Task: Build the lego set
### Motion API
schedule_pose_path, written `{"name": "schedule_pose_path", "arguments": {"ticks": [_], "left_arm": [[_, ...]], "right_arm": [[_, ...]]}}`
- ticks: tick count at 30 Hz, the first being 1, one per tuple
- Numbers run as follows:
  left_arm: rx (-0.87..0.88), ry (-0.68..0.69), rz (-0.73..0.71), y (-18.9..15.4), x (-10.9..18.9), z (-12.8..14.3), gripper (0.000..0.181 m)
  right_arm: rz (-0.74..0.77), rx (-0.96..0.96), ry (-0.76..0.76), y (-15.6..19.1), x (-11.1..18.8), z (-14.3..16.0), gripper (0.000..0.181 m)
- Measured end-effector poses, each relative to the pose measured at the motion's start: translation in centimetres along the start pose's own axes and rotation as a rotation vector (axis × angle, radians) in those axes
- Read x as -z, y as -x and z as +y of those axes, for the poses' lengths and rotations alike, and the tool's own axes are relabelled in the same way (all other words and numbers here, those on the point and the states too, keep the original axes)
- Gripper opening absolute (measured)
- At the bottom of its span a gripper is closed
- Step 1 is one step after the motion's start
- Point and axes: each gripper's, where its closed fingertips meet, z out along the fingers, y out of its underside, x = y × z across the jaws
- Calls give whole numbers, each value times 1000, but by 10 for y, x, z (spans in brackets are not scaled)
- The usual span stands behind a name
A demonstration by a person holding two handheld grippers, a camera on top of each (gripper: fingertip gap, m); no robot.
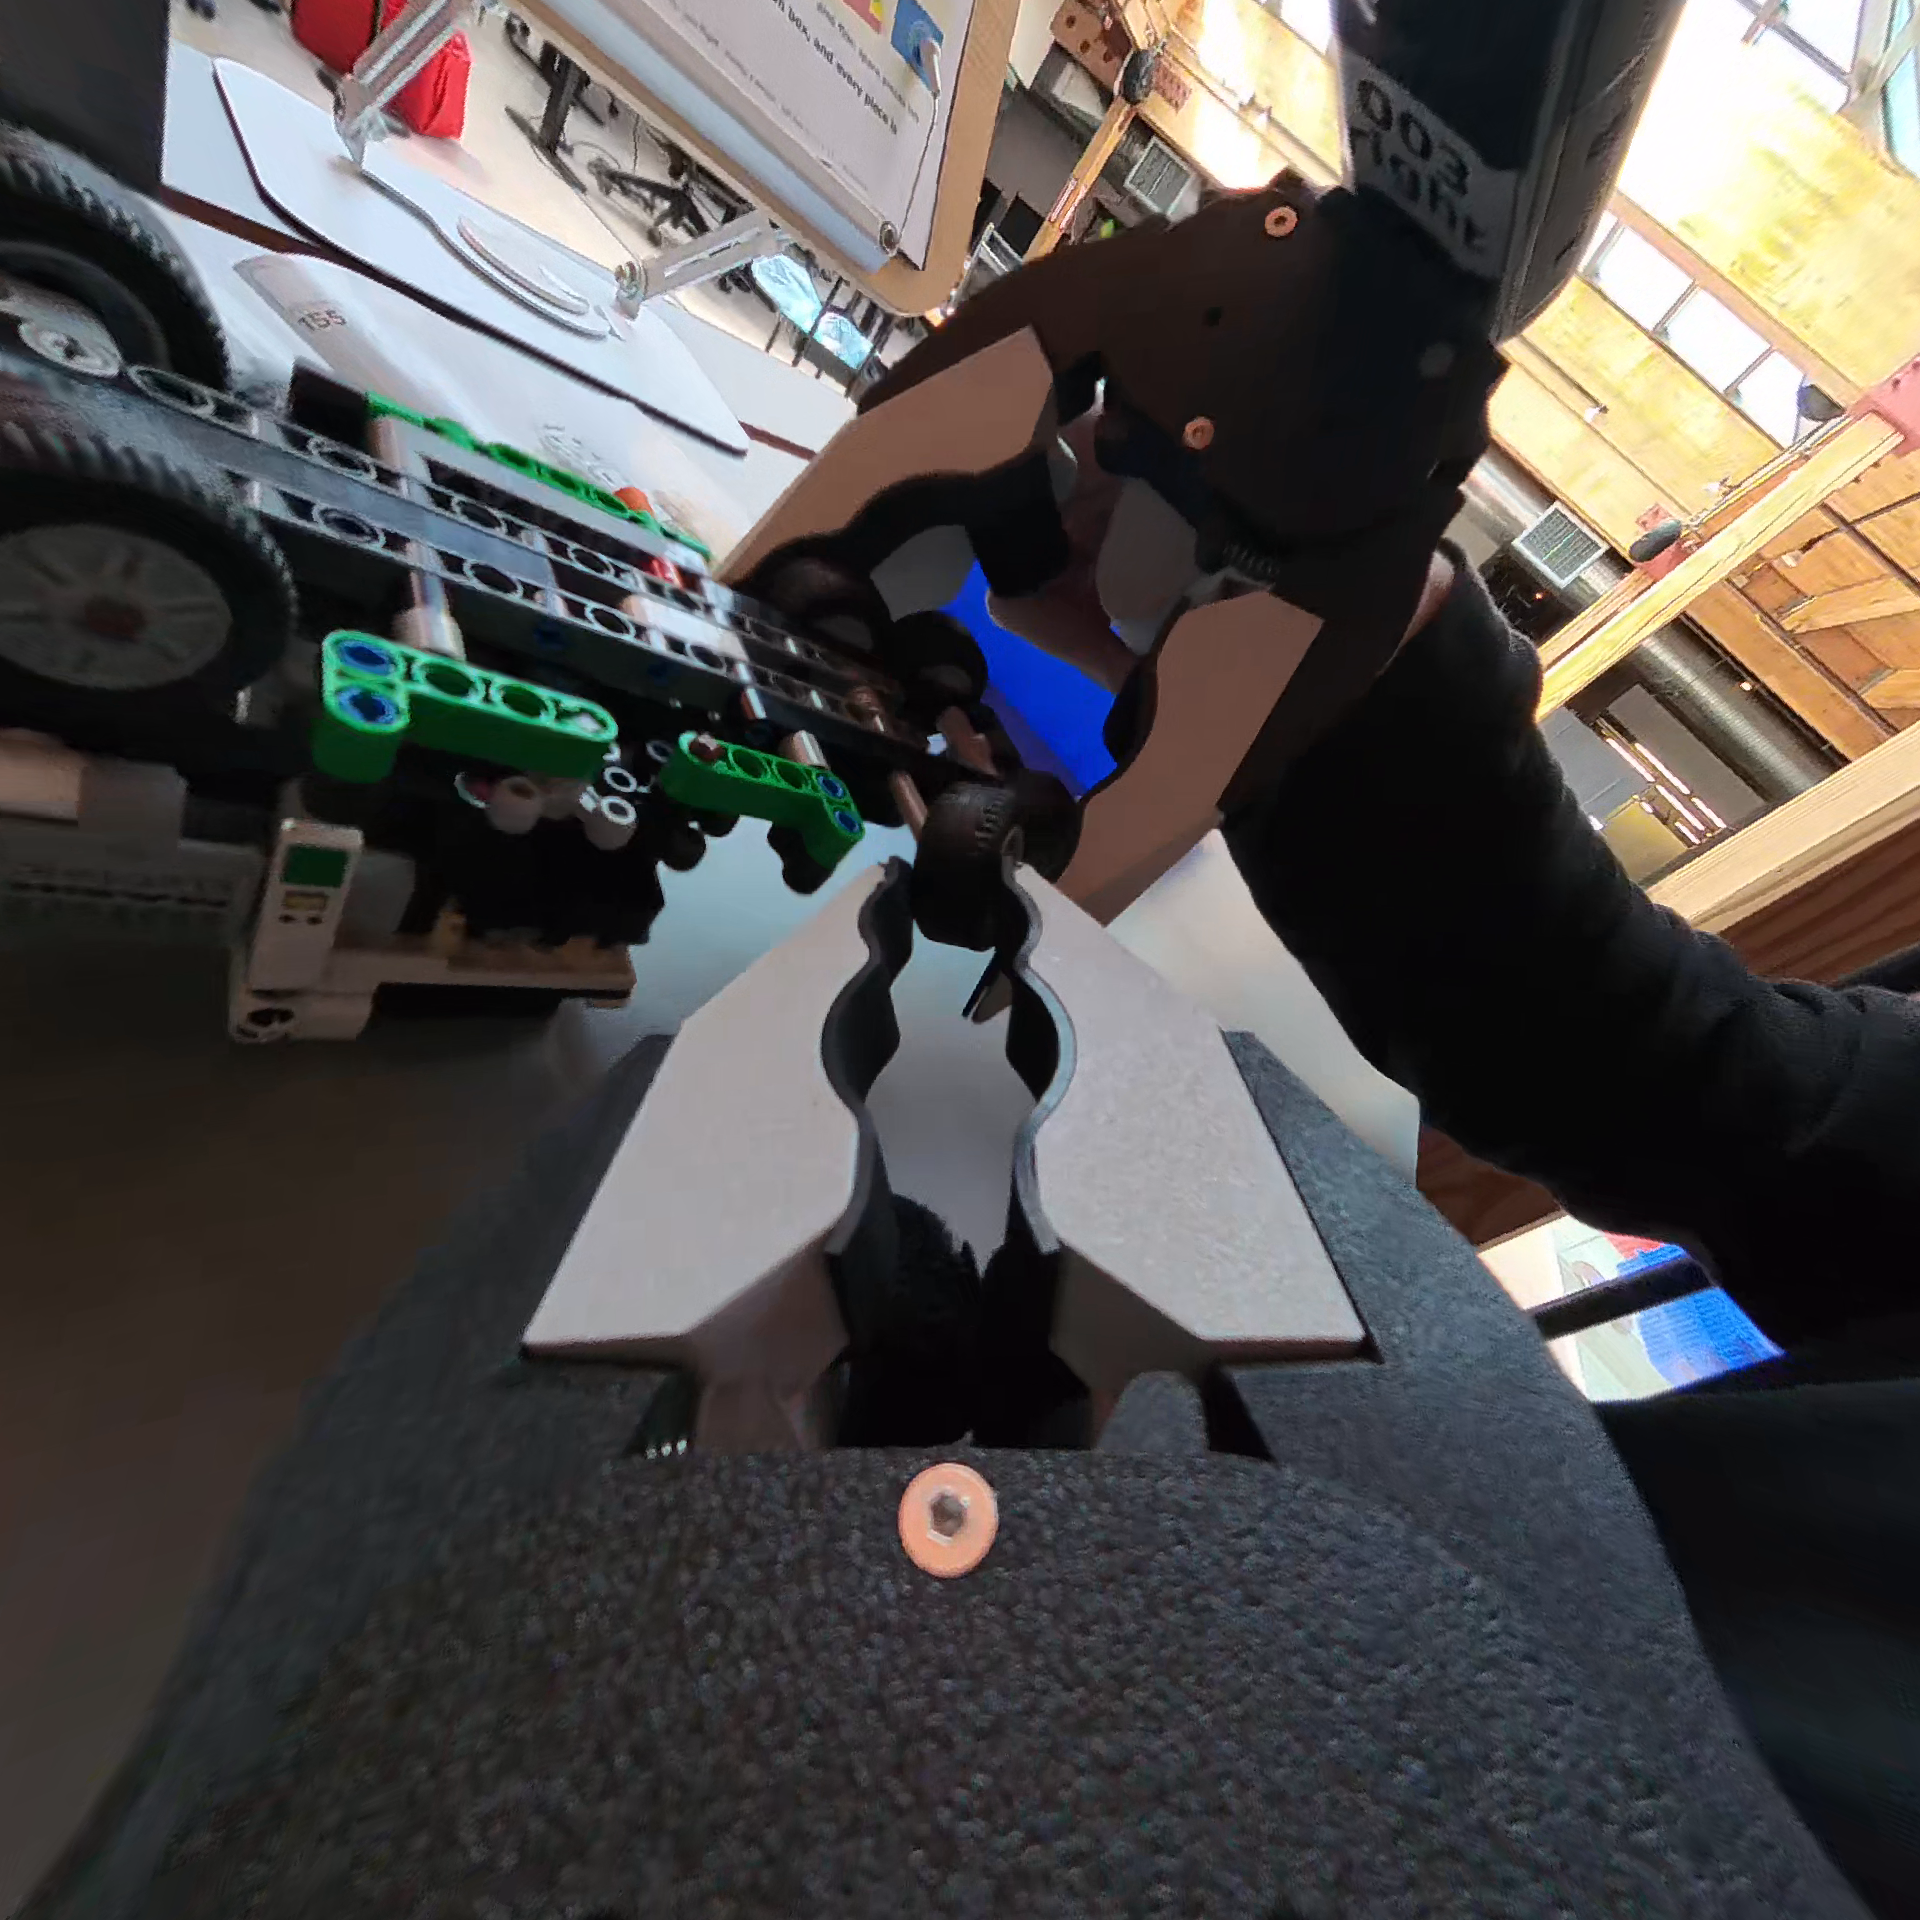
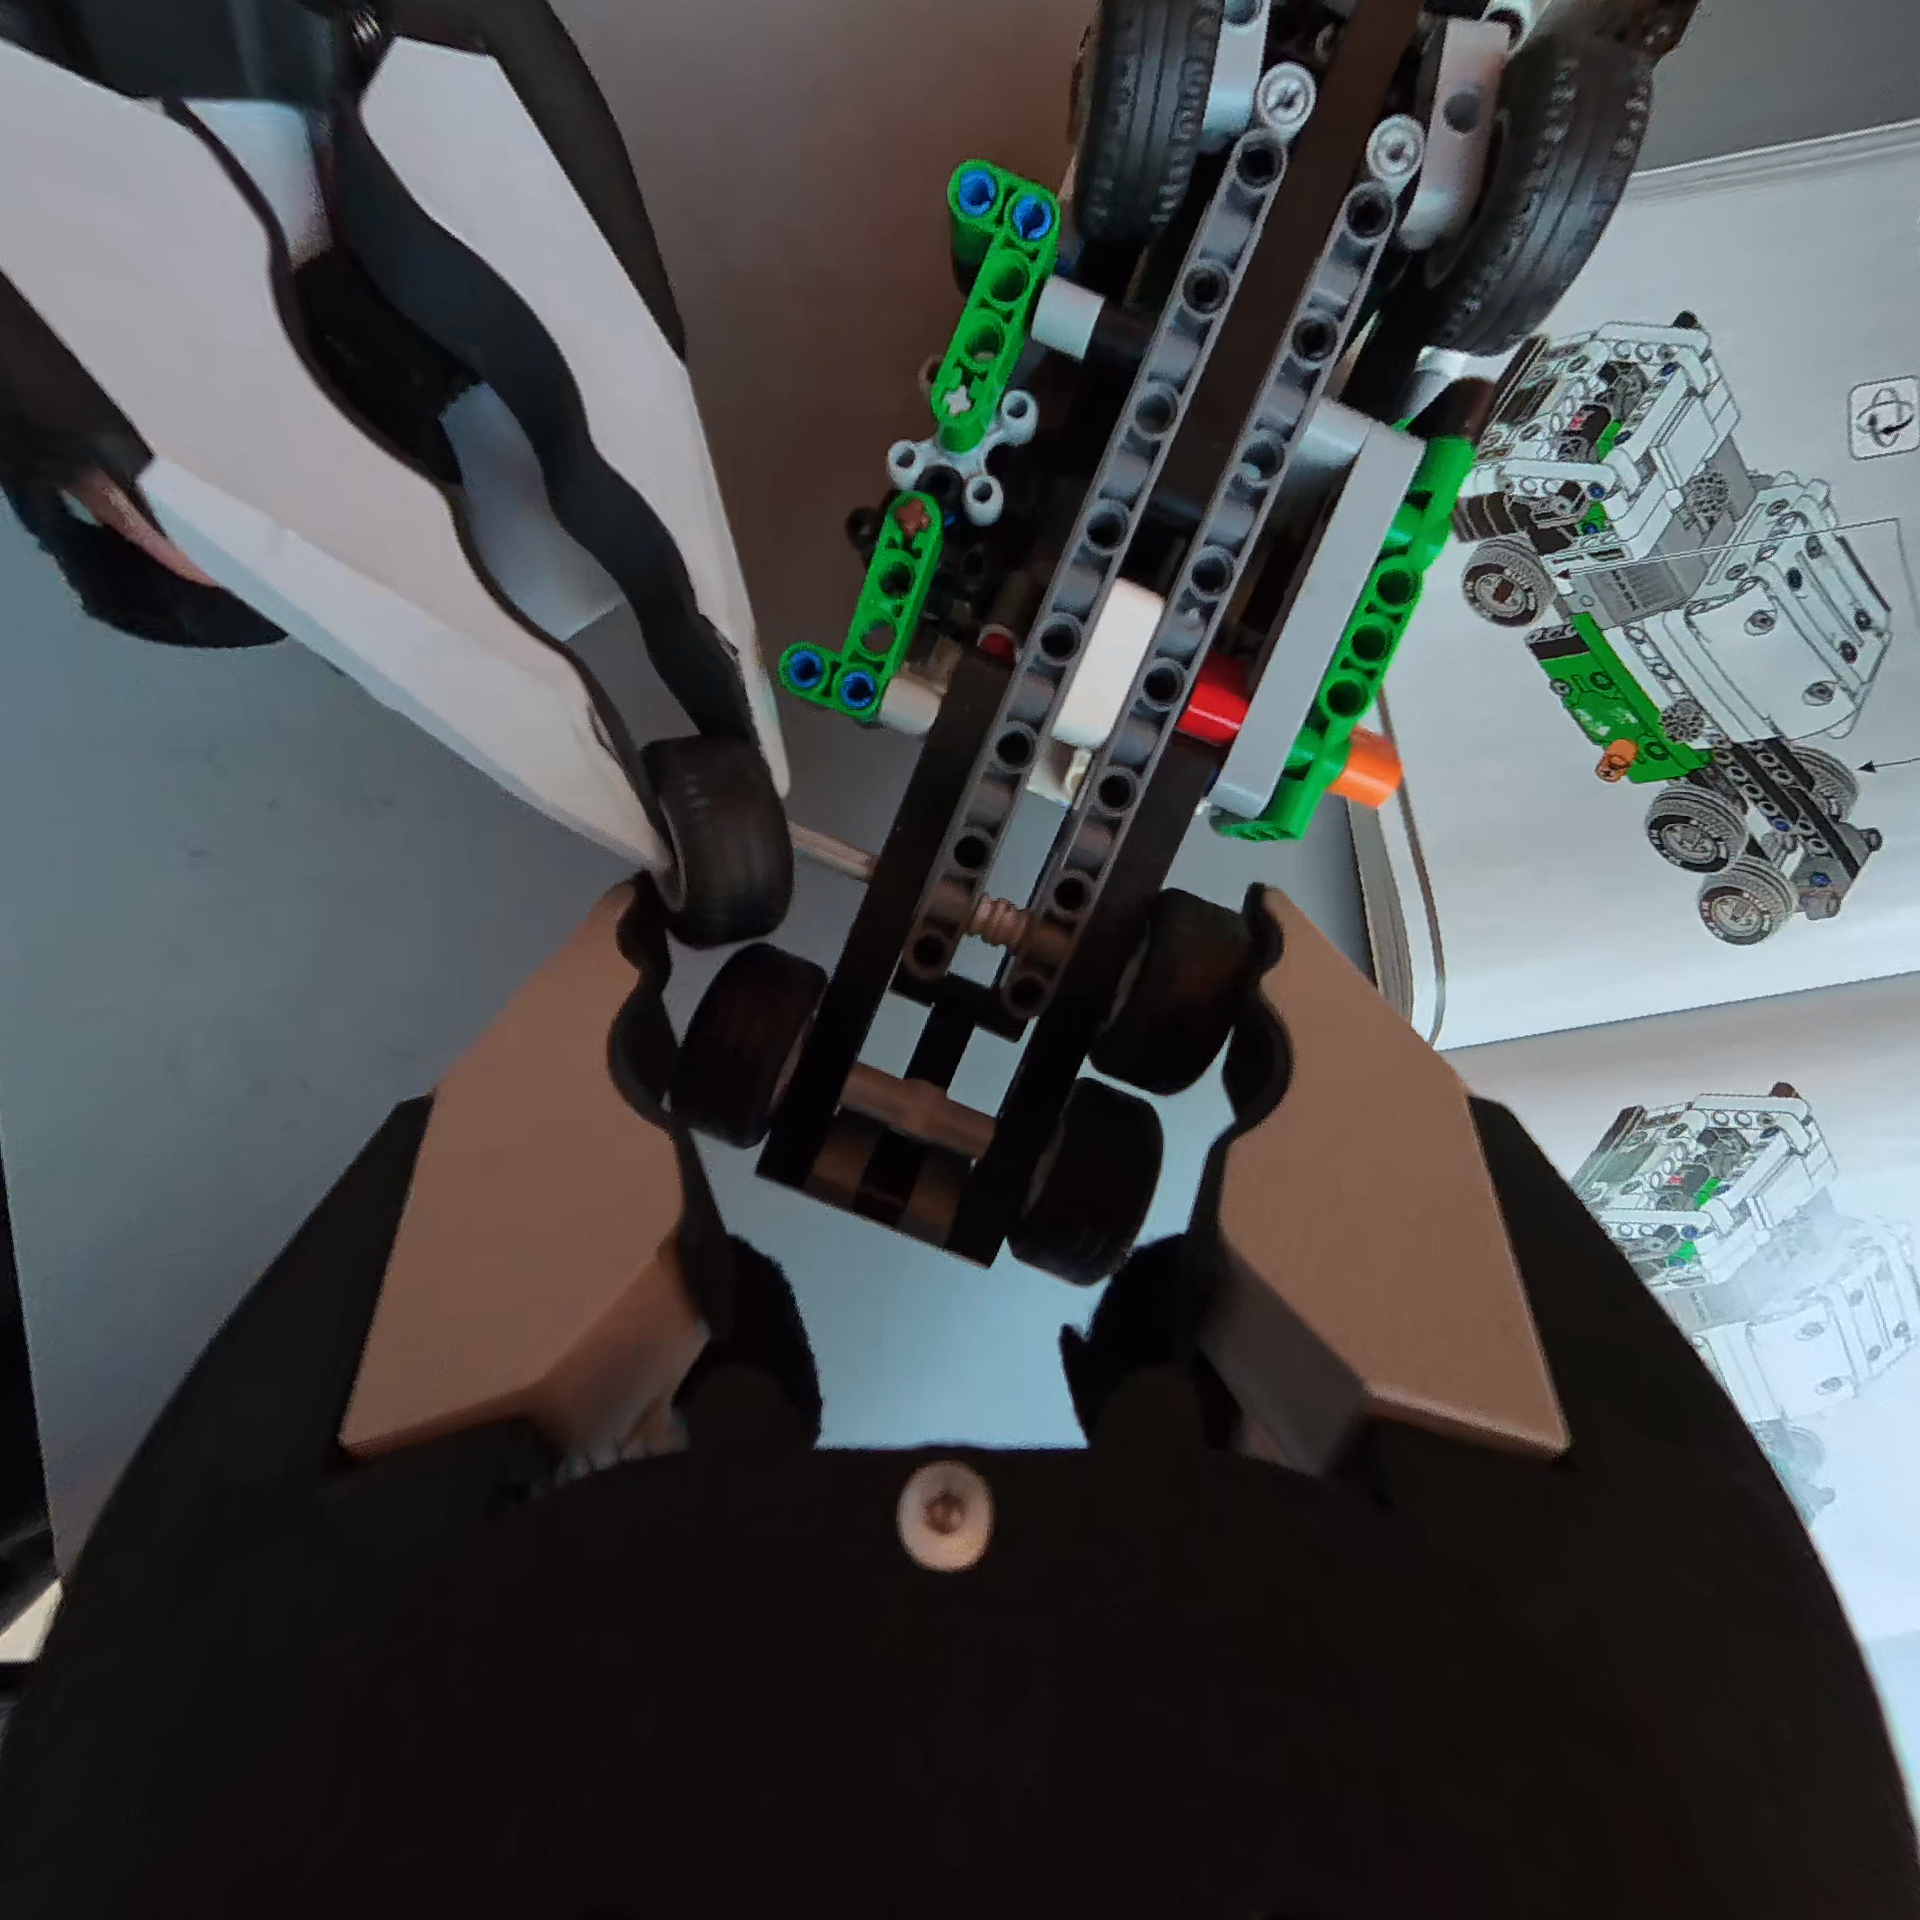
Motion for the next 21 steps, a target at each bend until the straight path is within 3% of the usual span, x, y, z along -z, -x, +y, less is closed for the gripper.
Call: {"name": "schedule_pose_path", "arguments": {"ticks": [4, 7, 13, 16, 18, 21], "left_arm": [[37, 3, 61, -7, 15, 5, 13], [-36, -35, 95, -14, 32, 0, 13], [-211, -134, 177, -35, 58, -9, 13], [-265, -121, 185, -42, 58, -4, 14], [-308, -91, 176, -45, 55, 2, 14], [-333, -67, 164, -45, 50, 5, 13]], "right_arm": [[15, -54, -107, 5, 16, 2, 109], [72, -113, -250, 7, 38, 3, 106], [237, -300, -751, 43, 84, 2, 94], [256, -451, -892, 84, 82, 25, 72], [260, -502, -956, 105, 80, 42, 67], [286, -540, -978, 107, 78, 60, 59]]}}
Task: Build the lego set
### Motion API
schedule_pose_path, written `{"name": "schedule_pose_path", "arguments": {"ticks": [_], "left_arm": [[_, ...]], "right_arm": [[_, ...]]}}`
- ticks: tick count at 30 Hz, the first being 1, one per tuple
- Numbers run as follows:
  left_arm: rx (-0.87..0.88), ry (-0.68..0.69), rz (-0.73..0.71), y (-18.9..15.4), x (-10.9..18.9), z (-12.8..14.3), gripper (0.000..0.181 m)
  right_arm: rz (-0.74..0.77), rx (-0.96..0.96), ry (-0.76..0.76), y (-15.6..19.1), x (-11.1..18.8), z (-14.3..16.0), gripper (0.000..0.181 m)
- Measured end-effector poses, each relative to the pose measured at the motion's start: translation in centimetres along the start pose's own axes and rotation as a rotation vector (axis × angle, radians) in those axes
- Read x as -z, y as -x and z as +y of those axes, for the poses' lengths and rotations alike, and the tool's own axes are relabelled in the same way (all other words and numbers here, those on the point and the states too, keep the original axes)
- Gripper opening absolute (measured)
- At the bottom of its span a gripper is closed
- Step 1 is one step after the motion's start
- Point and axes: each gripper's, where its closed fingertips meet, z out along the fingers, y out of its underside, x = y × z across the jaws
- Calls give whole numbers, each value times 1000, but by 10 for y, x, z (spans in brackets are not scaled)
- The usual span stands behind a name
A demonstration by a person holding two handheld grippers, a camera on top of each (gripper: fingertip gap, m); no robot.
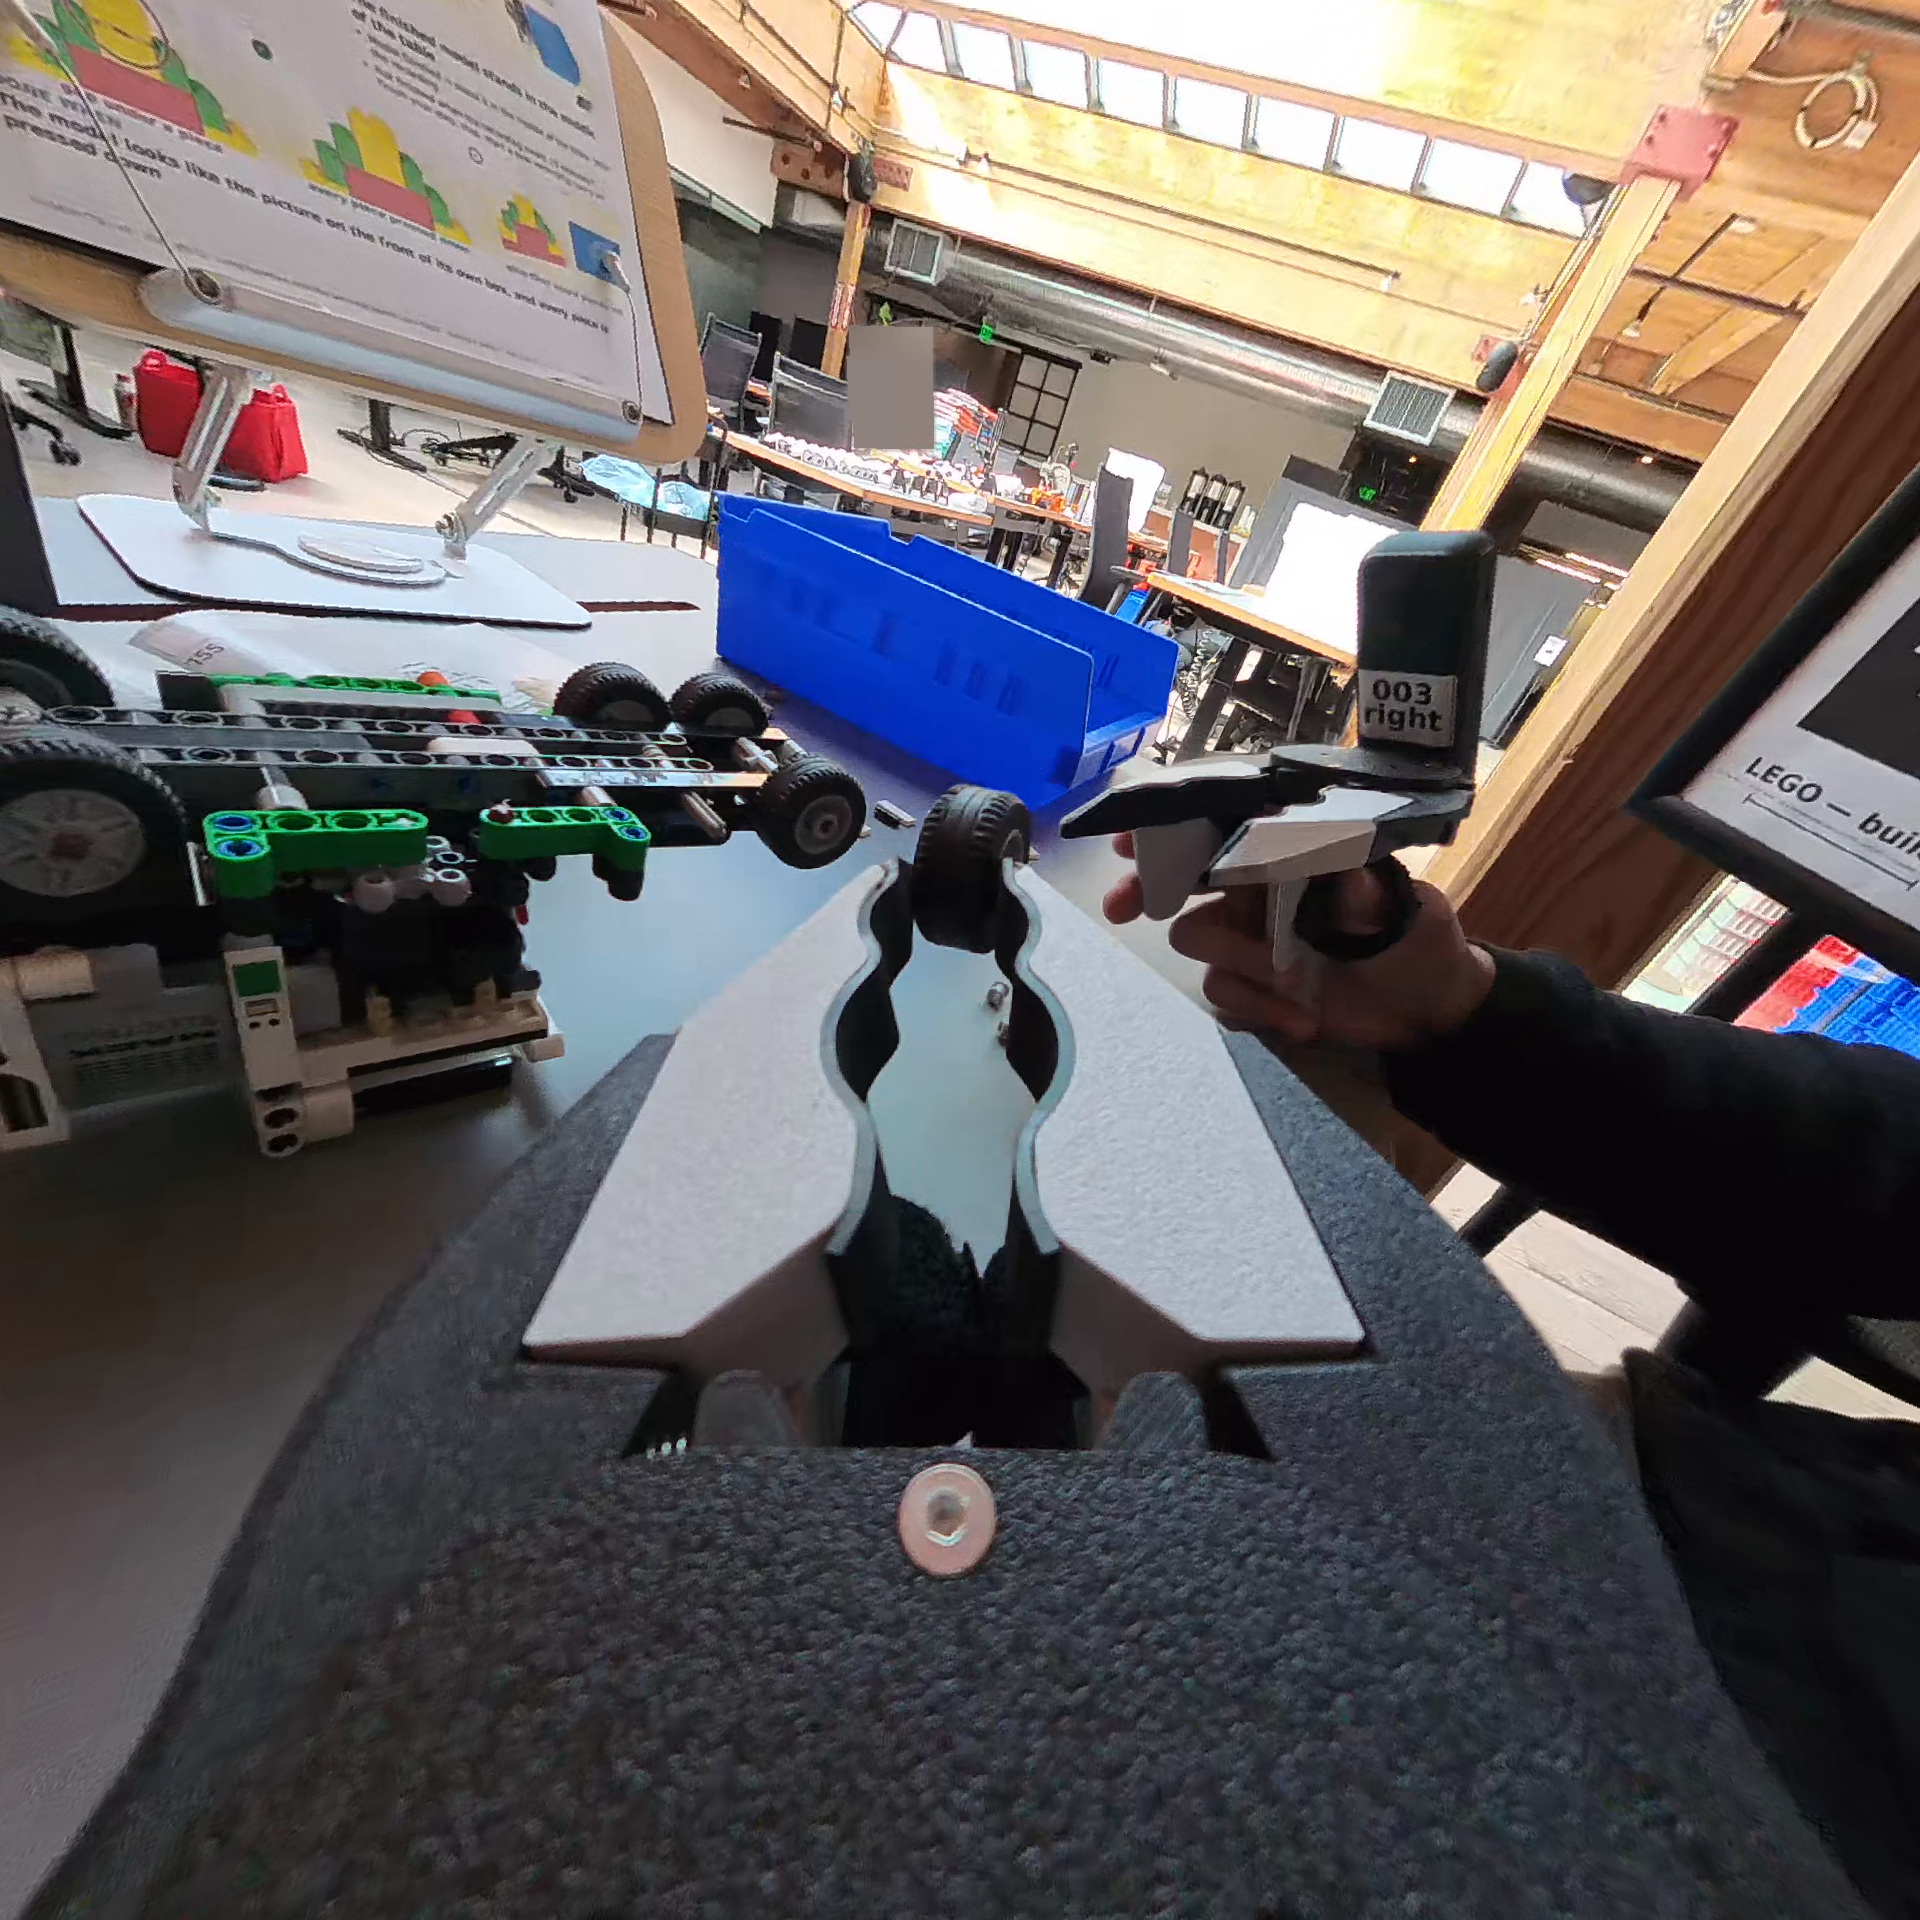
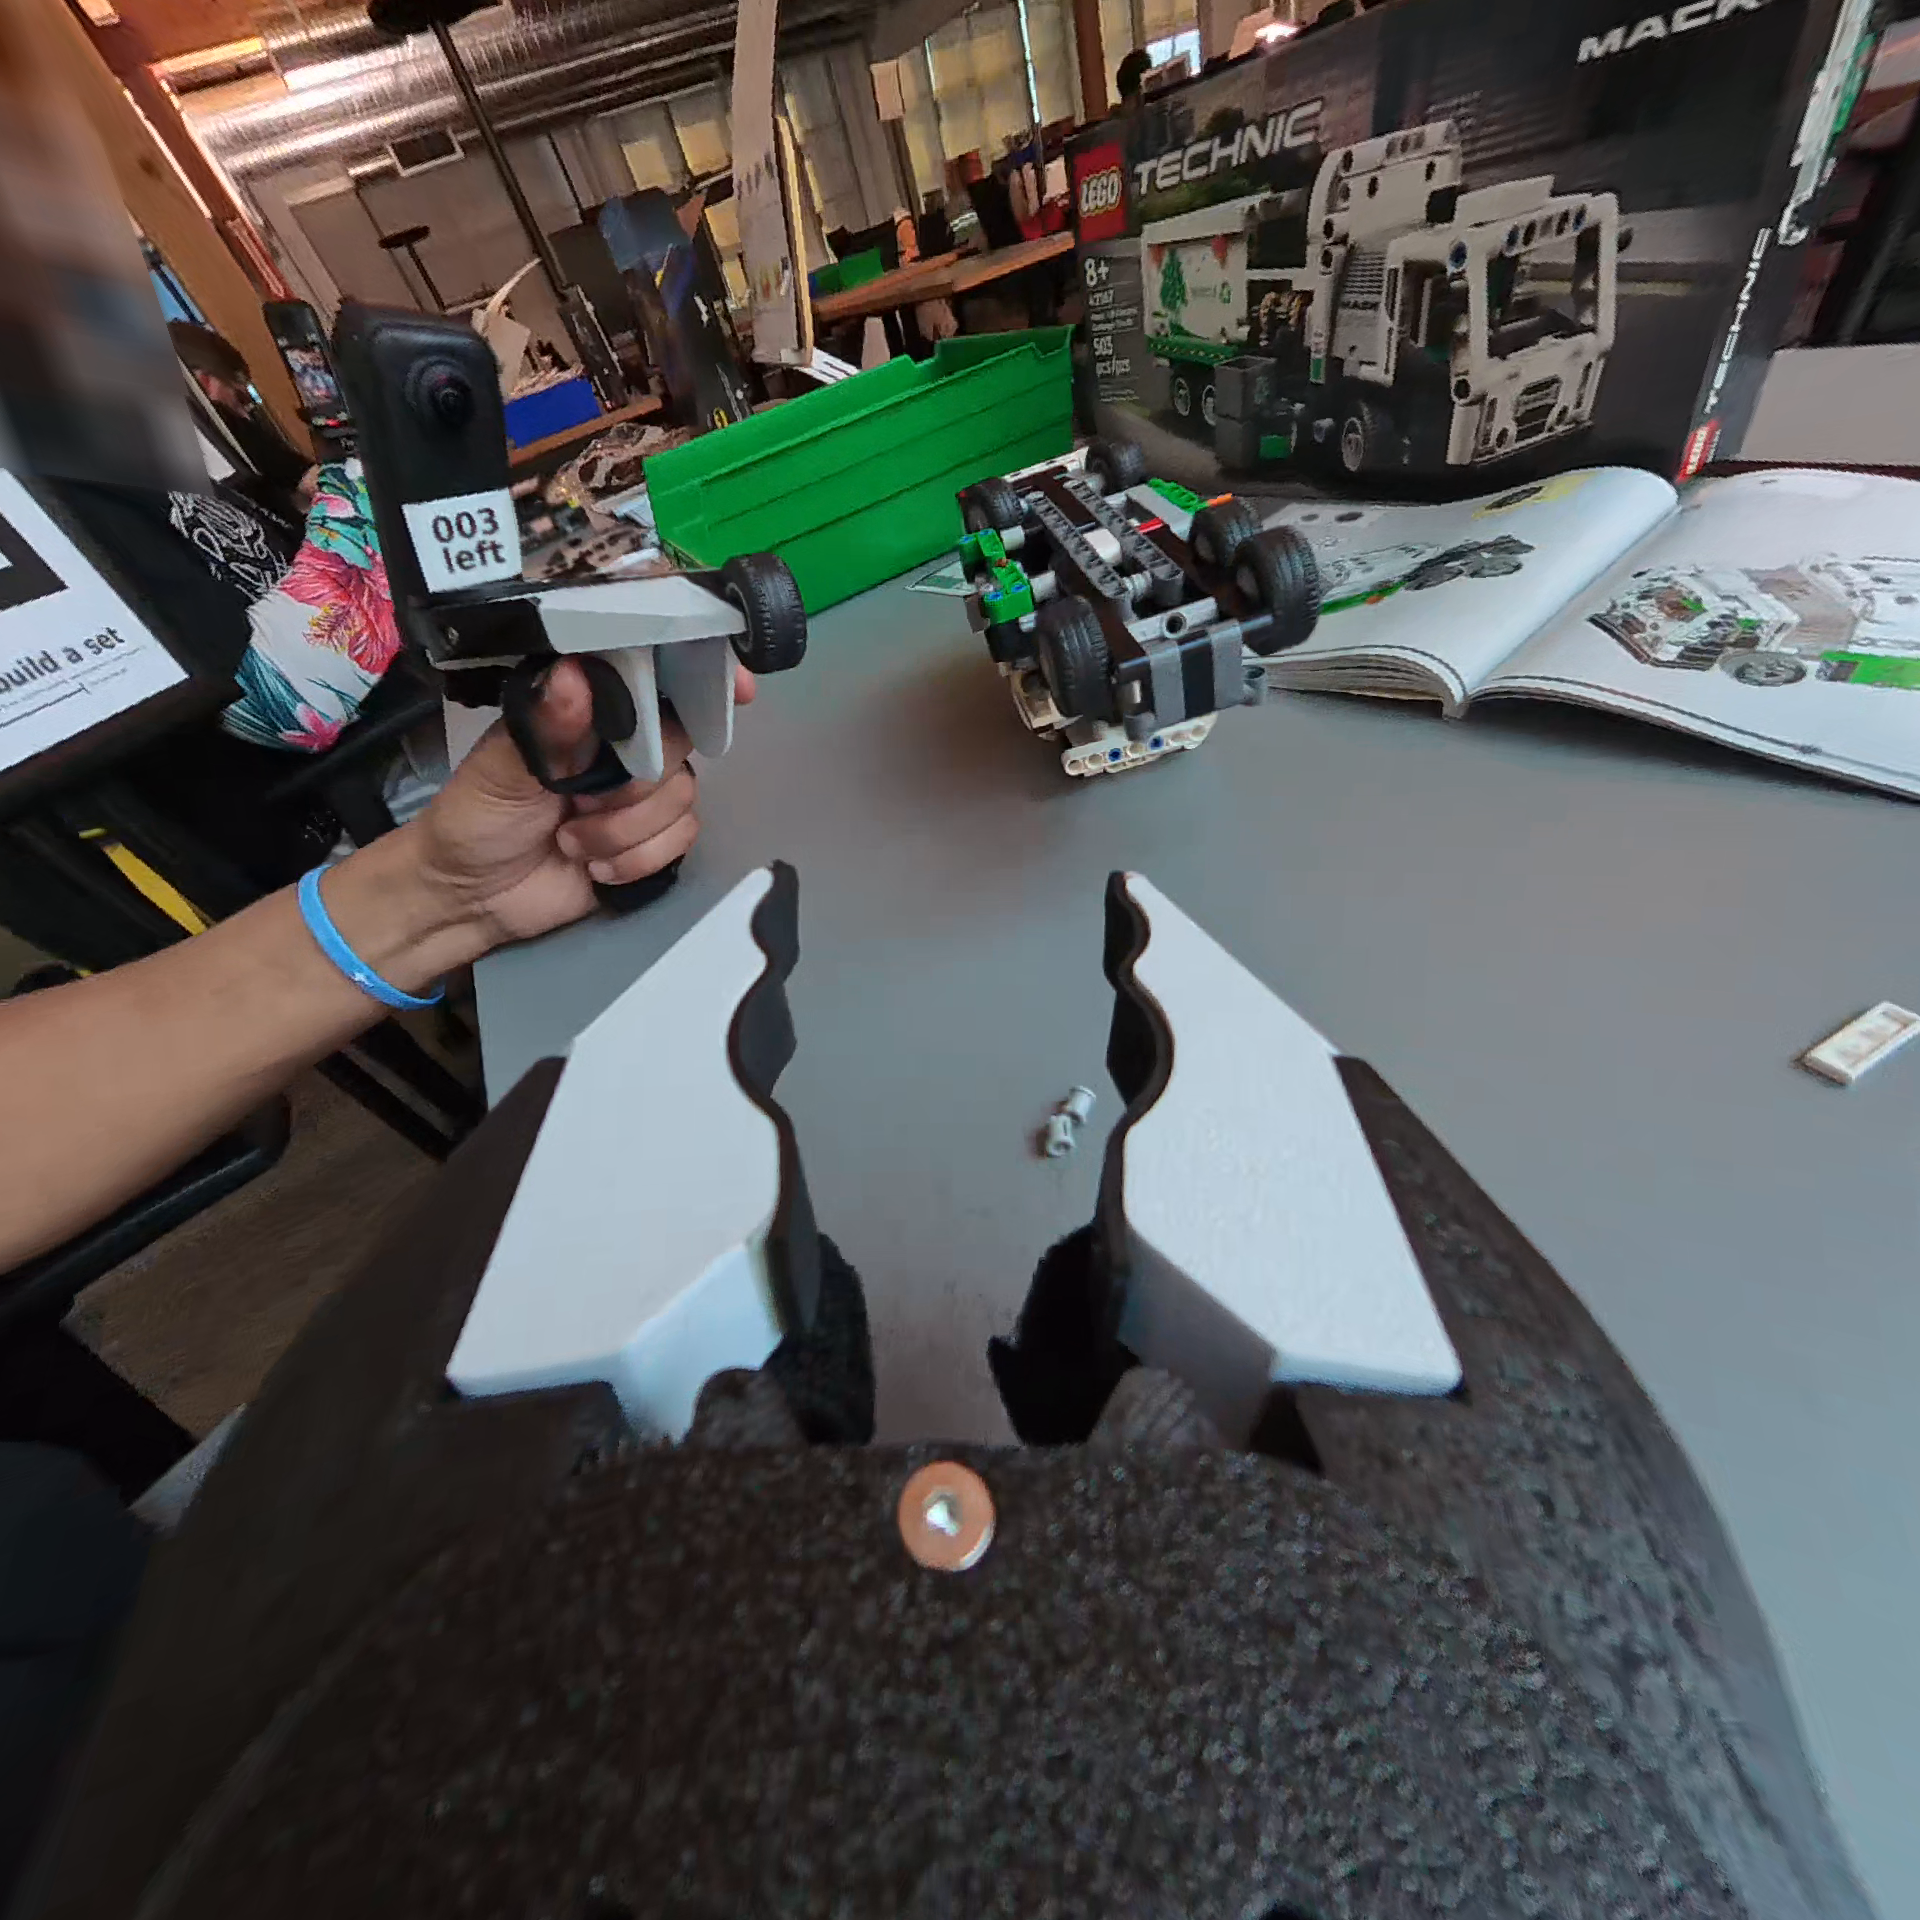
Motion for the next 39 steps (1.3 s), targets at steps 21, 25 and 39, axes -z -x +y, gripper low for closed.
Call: {"name": "schedule_pose_path", "arguments": {"ticks": [21, 25, 39], "left_arm": [[-171, 180, 314, -61, -17, 33, 14], [-174, 208, 322, -63, -22, 37, 14], [-685, 999, 167, 105, -22, -43, 112]], "right_arm": [[-295, 243, -47, 64, -29, -2, 23], [-315, 227, 2, 64, -32, 4, 14], [-181, 148, -51, 39, -23, -6, 13]]}}
